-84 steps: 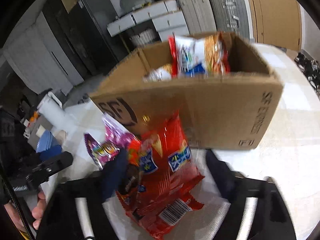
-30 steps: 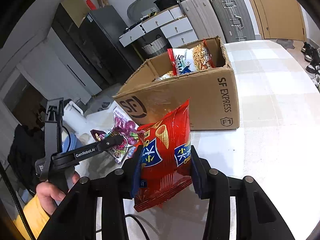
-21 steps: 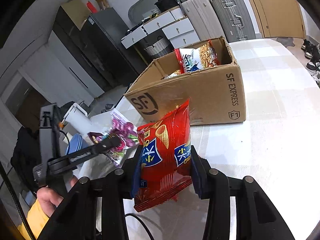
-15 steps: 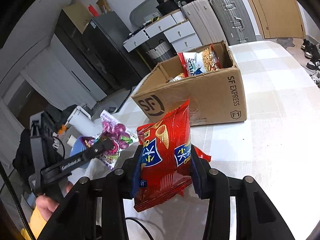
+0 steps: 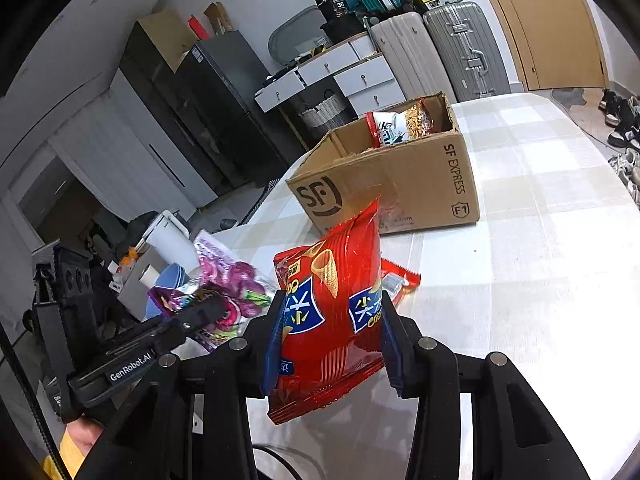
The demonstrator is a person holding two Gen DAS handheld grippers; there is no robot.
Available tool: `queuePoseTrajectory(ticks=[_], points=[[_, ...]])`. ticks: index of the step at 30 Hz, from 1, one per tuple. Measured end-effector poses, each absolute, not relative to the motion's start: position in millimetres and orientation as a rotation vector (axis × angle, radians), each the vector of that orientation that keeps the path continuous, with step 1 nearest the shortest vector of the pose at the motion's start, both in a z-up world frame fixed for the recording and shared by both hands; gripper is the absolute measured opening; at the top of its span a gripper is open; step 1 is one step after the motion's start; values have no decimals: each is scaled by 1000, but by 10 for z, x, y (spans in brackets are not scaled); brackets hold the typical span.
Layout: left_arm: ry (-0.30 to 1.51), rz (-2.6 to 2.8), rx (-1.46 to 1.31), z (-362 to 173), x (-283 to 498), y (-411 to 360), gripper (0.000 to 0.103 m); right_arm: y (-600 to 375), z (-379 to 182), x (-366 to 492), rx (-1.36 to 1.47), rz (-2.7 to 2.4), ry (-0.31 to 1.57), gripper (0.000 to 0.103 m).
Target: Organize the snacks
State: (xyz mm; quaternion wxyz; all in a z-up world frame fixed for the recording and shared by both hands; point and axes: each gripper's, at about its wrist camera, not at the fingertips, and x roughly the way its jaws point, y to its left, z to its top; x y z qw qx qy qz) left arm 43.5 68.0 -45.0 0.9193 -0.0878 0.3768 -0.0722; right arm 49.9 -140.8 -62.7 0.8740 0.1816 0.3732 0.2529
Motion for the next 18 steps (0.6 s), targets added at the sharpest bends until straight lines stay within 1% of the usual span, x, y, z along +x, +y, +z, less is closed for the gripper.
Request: queuePoseTrajectory(ticks=[18], points=[[790,-180,-184,-495,459,565,17,-1490,-662,480,434,531,787,42]])
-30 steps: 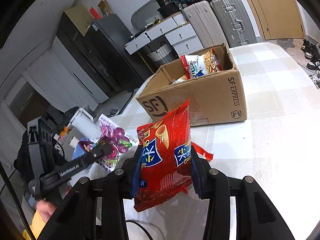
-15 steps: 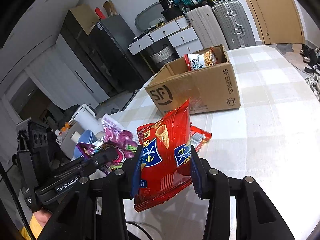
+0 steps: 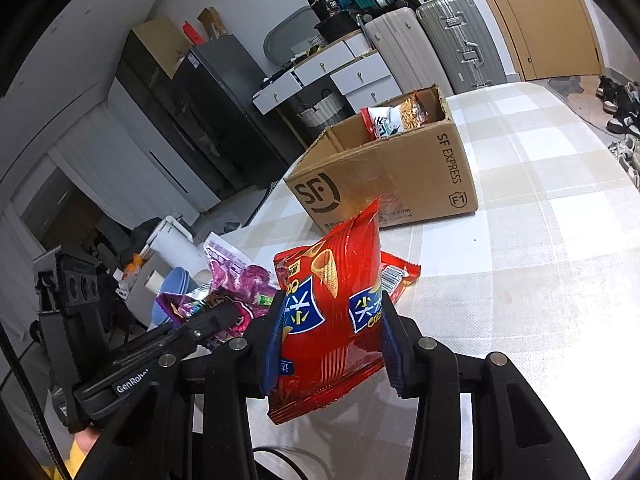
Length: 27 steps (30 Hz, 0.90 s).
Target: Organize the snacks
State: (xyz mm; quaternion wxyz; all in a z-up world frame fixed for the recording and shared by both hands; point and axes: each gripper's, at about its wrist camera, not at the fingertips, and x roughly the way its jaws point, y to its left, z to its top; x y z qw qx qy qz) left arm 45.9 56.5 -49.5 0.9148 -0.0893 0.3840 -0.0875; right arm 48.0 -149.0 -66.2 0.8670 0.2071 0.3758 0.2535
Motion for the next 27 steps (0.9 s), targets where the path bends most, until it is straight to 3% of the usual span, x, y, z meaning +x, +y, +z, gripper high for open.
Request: queuePoseTrajectory(ticks=[9,27], points=[[804,-178,-230,-378,567,550,17,-1516,-611,427,426,487,769,42],[734,-216,-154,341,764,479,17,-1548,151,608,381,533,660,42]])
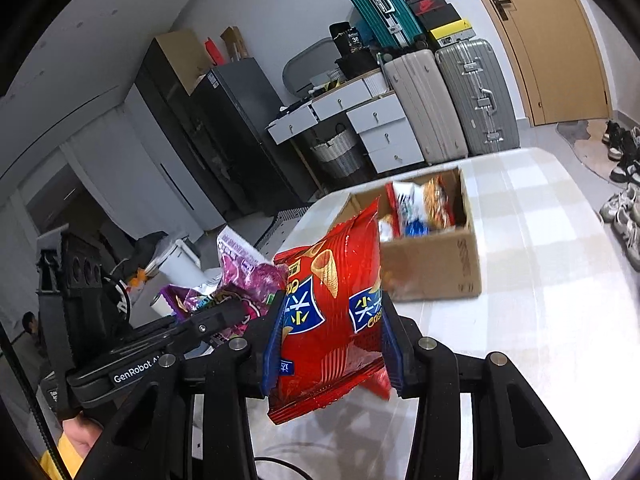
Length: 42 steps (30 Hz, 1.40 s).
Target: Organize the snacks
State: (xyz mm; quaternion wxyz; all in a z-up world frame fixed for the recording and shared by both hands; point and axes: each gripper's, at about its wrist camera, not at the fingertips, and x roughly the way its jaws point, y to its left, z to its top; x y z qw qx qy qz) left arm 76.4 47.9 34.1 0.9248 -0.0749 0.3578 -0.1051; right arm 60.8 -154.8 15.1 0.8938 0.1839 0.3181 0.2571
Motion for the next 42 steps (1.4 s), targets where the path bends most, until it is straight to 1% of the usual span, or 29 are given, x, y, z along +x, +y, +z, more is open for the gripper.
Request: queuePoseTrajectory(ticks=[3,6,12,19,27,32,42], points=[[742,-216,-155,404,954,527,17,-1565,217,790,357,486,678,42],[757,-223,-170,443,1178,576,17,-1669,176,1078,411,442,732,42],[786,-205,-169,471,1722,637,17,-1671,166,1458,373,438,739,42],[805,-190,-119,491,2425,517,17,-1619,152,1989,370,447,762,42],[867,-225,-102,271,3132,305,17,-1533,-22,2479,334,443,801,42],[879,-228,-88,114,3346,203,17,-1524,-167,2638,324,438,827,42],[923,-253,-53,-179,3481,70,18,-1468,-300,2757,277,422,843,43]])
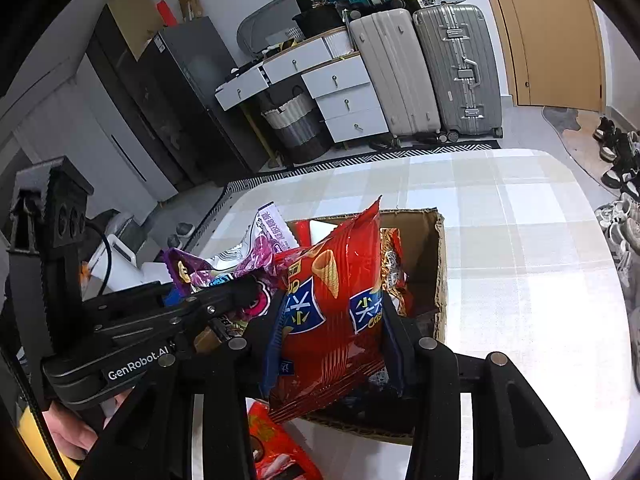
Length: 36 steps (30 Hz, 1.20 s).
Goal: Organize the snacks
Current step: 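Open both tools to drop the red and purple bags into the box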
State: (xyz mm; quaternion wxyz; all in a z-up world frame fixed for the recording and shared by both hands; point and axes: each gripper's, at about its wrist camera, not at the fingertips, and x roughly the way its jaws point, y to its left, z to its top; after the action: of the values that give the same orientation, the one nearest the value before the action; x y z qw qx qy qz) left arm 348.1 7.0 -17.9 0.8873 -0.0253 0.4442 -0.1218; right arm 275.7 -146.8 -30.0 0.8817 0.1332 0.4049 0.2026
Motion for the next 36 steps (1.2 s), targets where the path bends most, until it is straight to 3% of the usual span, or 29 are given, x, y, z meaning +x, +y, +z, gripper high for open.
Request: queuePoseTrajectory(ticks=[5,7,11,36], points=[[938,-260,-56,-202,3469,100,20,-1443,-310,2745,256,415,846,43],[948,-241,-50,-200,3451,128,27,-1429,-307,2727,250,421,846,43],[921,-248,-50,-151,3378,175,64,-1384,-328,2724,227,429,856,43],[895,-214,-44,75,3066,288,66,-1494,-81,2545,219,369,781,48]])
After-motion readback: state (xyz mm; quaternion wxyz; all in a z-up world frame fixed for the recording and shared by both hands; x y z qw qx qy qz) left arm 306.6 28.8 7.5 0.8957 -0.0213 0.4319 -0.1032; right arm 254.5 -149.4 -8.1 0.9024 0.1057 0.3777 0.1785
